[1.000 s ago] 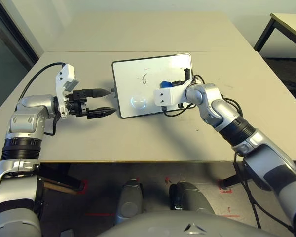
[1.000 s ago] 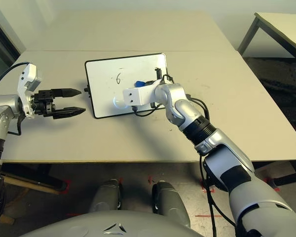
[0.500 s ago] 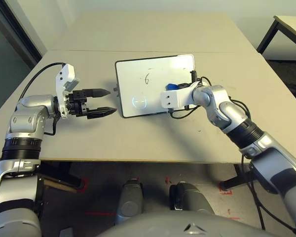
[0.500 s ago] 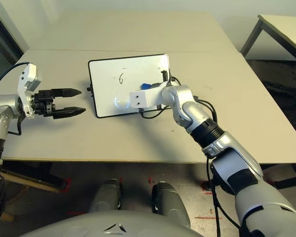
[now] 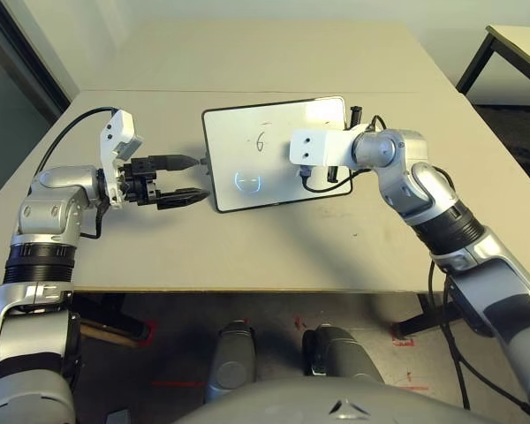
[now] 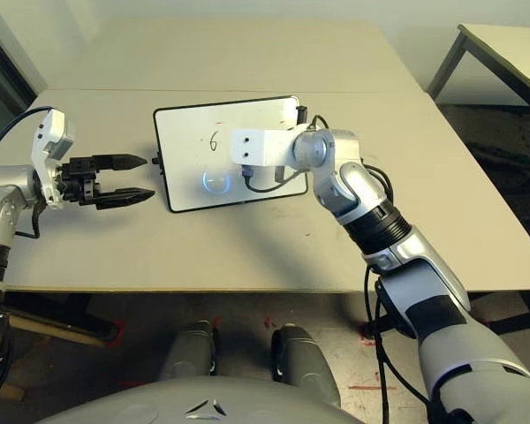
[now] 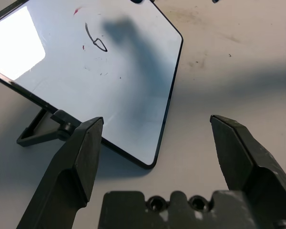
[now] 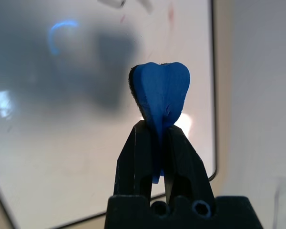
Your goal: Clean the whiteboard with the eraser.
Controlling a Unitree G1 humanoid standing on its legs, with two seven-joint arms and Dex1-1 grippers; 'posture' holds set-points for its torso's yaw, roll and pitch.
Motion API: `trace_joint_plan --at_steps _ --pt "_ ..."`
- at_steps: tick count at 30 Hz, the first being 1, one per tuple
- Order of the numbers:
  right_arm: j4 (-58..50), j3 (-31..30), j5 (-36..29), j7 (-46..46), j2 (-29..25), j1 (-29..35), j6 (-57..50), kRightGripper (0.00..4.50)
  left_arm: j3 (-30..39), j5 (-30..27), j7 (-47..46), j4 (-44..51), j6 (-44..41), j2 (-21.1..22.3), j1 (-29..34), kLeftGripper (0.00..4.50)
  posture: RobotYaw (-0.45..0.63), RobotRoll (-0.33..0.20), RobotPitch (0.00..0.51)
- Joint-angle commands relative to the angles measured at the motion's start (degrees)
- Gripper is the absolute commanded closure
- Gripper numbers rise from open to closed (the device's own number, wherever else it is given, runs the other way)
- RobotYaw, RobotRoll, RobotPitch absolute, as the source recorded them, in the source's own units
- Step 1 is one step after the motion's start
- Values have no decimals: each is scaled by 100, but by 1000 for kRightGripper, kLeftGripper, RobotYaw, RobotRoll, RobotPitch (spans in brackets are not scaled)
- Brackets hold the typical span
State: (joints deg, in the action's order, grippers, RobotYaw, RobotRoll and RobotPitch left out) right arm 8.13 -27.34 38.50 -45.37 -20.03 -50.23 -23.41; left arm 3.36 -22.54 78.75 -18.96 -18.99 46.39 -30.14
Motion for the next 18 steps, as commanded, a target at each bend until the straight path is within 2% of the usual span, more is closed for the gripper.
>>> trace_joint_plan --at_steps 1,9,18 --pt "354 -261 204 226 101 -159 162 4375 13 18 58 30 -18 105 73 0 317 0 40" --pt "1384 -645 552 626 429 -625 406 4375 79 -66 100 206 -115 264 267 0 335 0 60" --pt "2340 -953 875 1116 776 -970 698 4375 199 -149 29 407 -241 353 441 0 349 0 61"
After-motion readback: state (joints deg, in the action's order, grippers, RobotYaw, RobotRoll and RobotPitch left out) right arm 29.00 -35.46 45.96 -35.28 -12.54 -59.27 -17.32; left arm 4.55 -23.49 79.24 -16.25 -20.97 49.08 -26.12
